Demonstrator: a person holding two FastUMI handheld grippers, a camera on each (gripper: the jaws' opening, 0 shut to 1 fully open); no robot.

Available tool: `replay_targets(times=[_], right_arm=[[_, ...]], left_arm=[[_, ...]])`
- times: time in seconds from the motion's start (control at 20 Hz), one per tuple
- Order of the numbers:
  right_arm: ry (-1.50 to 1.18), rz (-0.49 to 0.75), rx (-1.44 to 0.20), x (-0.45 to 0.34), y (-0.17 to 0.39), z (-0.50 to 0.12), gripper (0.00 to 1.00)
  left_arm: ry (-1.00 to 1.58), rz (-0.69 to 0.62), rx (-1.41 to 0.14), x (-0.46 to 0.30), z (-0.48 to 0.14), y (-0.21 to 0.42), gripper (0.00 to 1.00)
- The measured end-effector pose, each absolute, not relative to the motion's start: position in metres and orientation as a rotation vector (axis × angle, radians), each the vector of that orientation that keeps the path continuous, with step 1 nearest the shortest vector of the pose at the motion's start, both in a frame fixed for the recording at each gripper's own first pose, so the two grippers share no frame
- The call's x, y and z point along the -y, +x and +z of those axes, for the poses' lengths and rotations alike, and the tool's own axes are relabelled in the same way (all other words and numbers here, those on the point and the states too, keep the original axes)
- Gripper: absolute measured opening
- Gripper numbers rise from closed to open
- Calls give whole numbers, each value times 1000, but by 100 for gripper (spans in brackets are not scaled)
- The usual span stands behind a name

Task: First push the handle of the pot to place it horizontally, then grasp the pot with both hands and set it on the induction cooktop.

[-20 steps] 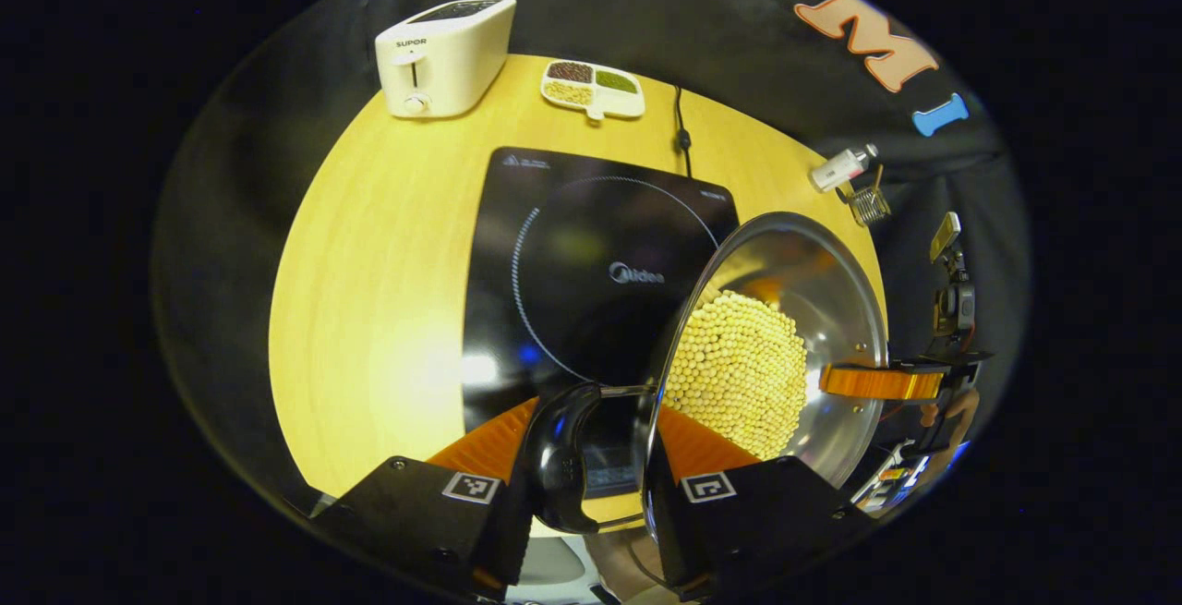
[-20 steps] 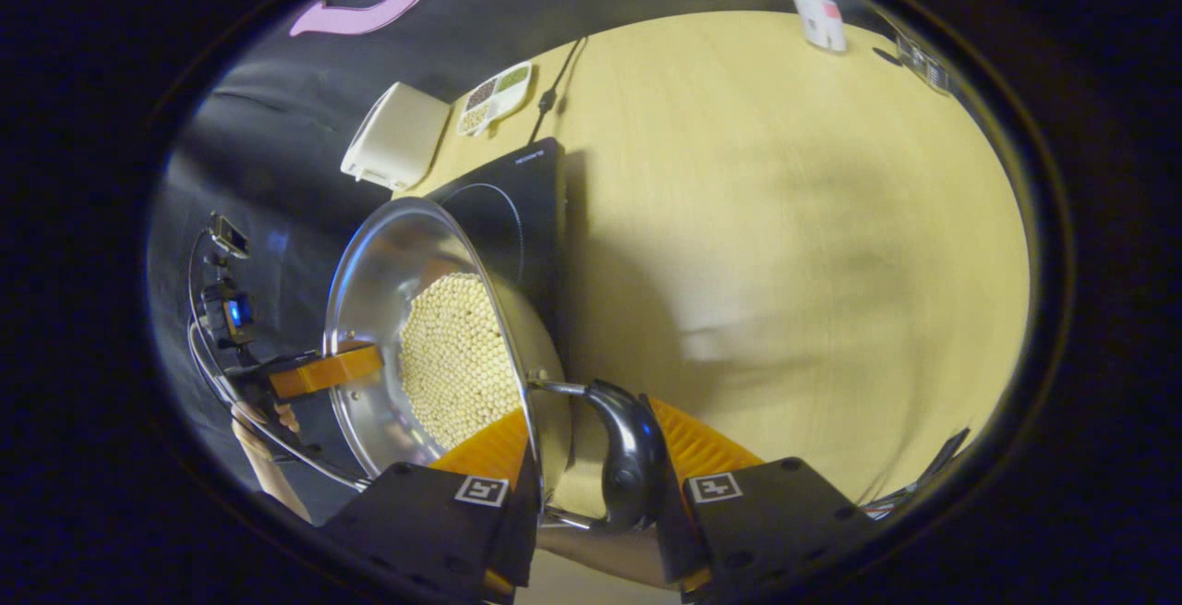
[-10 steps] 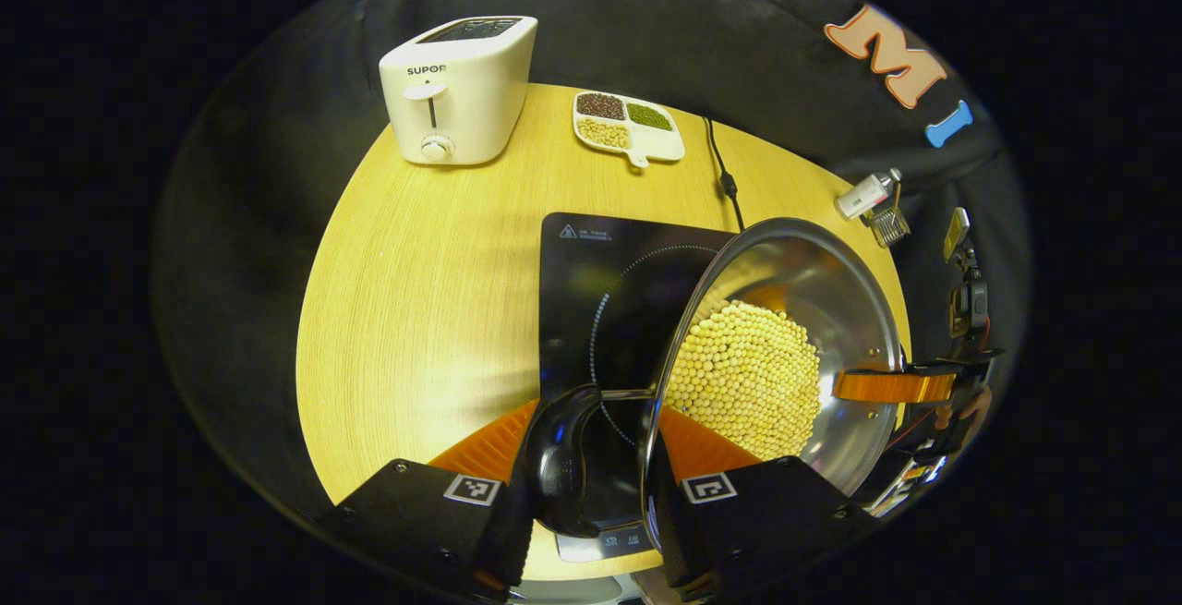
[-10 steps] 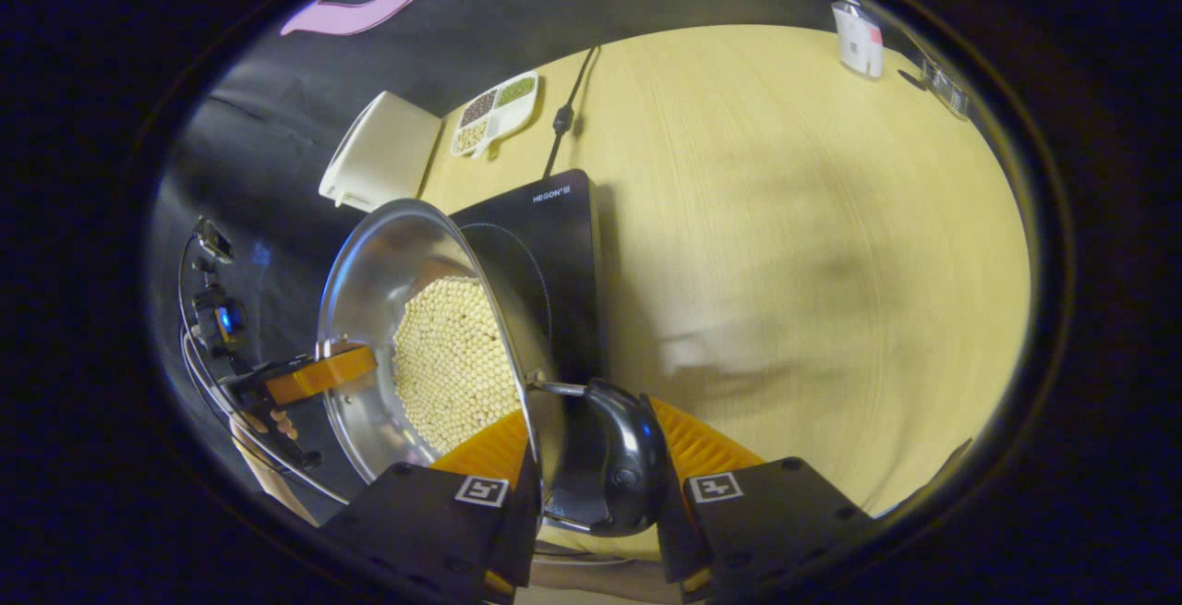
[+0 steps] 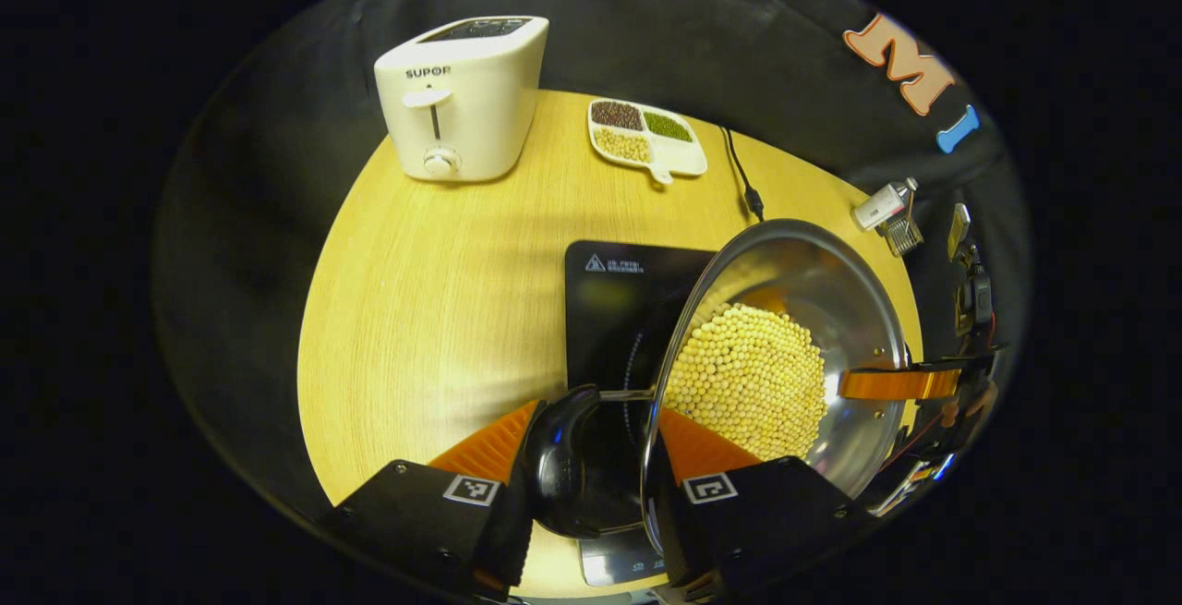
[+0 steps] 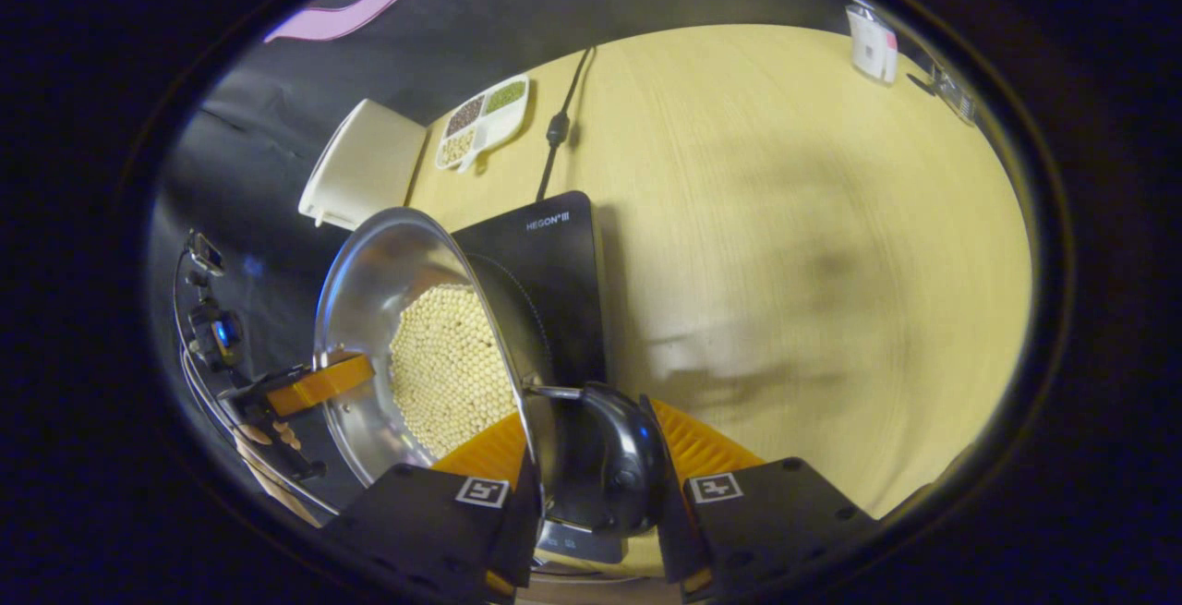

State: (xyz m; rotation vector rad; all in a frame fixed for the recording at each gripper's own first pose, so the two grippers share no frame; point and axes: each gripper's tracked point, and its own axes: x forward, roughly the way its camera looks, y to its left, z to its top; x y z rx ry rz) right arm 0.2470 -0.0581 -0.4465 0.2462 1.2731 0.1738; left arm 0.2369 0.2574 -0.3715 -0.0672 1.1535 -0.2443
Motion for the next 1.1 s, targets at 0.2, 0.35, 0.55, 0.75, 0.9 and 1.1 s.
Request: replay_targets(times=[0.2,0.35,0.55,0.75,0.9,1.1], right_arm=[[240,183,-1273,59,247,-446,56],[240,190,-1263,58,249,-446,56],[240,211,-1237,57,253,-448,50],[243,209,-1240,58,253,-446,53],[229,195,-1226,61,256,-446,55],[204,217,-1088,66,277,-446,100]], left_arm=[[-76,-229,-1157,-259,-374,237,61],[-84,-230,-1160,-259,-374,235,61],[-98,-235,-1153,-259,-374,233,63],[-125,-221,-1156,-260,-377,231,64],[-92,-201,-1152,-265,-378,230,74],[-48,-190,-999,-269,-361,245,95]])
